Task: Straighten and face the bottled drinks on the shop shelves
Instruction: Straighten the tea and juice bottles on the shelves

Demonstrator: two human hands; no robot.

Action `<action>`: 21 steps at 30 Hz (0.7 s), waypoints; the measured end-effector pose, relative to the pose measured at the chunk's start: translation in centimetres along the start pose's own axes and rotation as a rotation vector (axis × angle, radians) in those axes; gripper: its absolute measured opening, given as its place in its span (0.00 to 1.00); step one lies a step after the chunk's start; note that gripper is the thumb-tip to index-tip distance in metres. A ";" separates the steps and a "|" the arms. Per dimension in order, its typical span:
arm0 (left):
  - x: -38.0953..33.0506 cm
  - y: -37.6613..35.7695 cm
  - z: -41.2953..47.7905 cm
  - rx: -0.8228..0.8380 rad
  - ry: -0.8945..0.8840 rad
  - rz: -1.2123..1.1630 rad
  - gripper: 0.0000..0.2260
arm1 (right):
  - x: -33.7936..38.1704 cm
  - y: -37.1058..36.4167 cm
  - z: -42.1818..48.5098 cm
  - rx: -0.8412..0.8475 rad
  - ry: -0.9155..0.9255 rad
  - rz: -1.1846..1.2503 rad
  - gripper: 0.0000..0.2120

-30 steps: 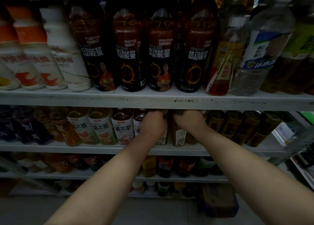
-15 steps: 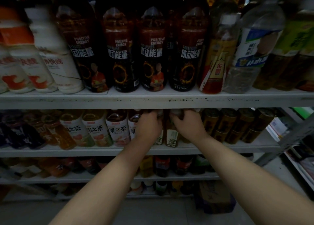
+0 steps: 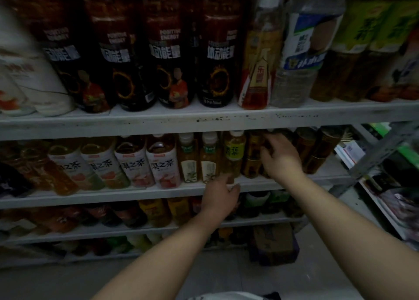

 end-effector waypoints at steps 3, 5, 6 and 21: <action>-1.7 -1.0 1.1 -0.103 0.035 -0.051 0.15 | 1.7 -0.8 0.9 0.062 0.131 -0.156 0.18; -2.1 -1.2 1.6 -0.176 0.090 -0.051 0.13 | 2.4 -1.1 1.5 0.052 0.162 -0.207 0.16; -2.0 -1.2 1.8 -0.205 0.117 -0.048 0.13 | 2.5 -1.3 1.7 0.045 0.170 -0.215 0.16; -2.0 -2.4 2.5 -0.175 0.064 -0.024 0.27 | -1.5 -0.6 2.7 0.347 -0.086 -0.326 0.07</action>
Point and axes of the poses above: each hand's wrist, its own z-axis towards the middle knuckle, its own y-axis out of the back of the hand, x = y × z, the point moved 4 cm from there along z, towards the middle knuckle, and after that the axes turned 11 degrees about z, right-handed, at the moved point
